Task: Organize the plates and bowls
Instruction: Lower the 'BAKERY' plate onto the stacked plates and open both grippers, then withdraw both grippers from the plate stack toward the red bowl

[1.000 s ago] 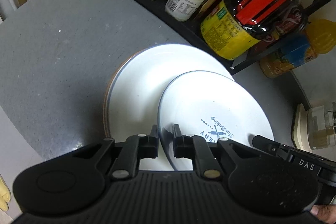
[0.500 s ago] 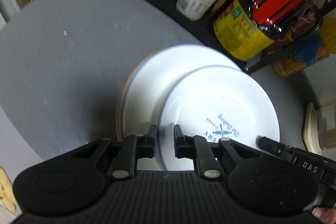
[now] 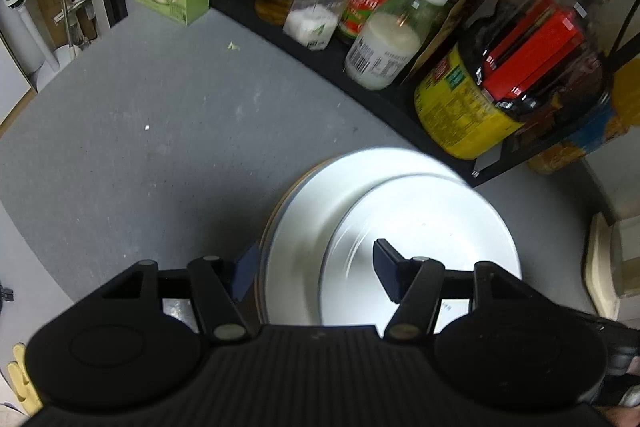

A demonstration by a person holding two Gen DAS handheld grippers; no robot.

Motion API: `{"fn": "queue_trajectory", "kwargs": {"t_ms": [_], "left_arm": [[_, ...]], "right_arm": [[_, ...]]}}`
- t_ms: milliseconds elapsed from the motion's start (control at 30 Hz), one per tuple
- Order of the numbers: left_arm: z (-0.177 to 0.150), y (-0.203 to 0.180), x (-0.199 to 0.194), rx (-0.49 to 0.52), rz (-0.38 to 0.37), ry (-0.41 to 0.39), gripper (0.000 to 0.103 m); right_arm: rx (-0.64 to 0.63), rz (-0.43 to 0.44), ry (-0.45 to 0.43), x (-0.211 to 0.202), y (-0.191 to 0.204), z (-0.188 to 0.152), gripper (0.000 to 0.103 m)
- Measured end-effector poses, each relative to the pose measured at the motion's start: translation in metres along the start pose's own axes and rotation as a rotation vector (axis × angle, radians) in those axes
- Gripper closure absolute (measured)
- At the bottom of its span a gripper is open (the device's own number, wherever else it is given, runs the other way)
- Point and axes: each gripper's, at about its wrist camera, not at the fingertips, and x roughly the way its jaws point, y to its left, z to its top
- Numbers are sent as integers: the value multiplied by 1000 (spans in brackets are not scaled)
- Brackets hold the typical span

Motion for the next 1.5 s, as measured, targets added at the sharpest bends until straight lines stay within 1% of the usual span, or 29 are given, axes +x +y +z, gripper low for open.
{"fn": "queue_trajectory", "kwargs": {"t_ms": [133,200,233,267,333,467,767,900,933,967,1000,1067,1100,1133,1167,1200,1233,1267,1300,1333,1367,1400,1467,1500], "left_arm": [[-4,6,11,1,22,27,43],[-6,10,16,-2,24,39,47],[-6,11,17,-2,28,41,50],[-6,13,18,2,33,42,56],[-5,17,19,-13,2,39,63],[-3,20,18,-11,-13,33,67],[-1,21,21,2,-28,39,69],[2,15,21,26,6,62,66],[3,14,20,33,20,68,65],[4,13,19,38,29,68,64],[5,10,16,45,36,66,62],[6,4,10,62,42,55,55],[7,1,7,71,38,48,53],[7,-4,4,78,32,44,49],[8,-8,1,86,24,41,46],[8,-13,-2,93,15,38,45],[8,-19,-4,96,5,38,43],[8,-24,-6,94,-10,42,39],[8,-28,-8,90,-26,50,37],[8,-34,-10,92,-44,56,34],[7,-40,-12,101,-59,56,33],[7,-48,-14,116,-64,53,32],[2,-62,-16,141,-63,47,28],[1,-70,-16,154,-68,47,28]], "right_arm": [[9,1,9,4,-1,0,84],[14,0,14,6,0,0,84],[13,-1,16,7,1,-1,84],[13,-3,18,9,2,-1,84],[19,-5,20,10,3,-1,84],[25,-2,19,12,6,0,85],[46,-13,18,13,7,-1,83],[64,-24,13,10,8,-2,79],[66,-25,11,8,9,-3,77],[69,-24,5,4,9,-3,69],[71,-22,-6,0,9,-3,59],[70,-26,-40,-13,9,-3,49],[72,-27,-51,-18,9,-3,46],[76,-26,-63,-24,7,-3,43],[81,-23,-77,-31,5,-3,37],[86,-21,-95,-39,3,-4,30],[94,-21,-118,-47,0,-5,26],[102,-24,-135,-54,-2,-6,17],[112,-29,-153,-62,-5,-7,12],[121,-34,-170,-69,-8,-8,11],[129,-38,-185,-76,-12,-10,9],[136,-44,-196,-81,-15,-11,6],[144,-57,-217,-93,-22,-14,4],[147,-61,-226,-98,-25,-15,3]]}}
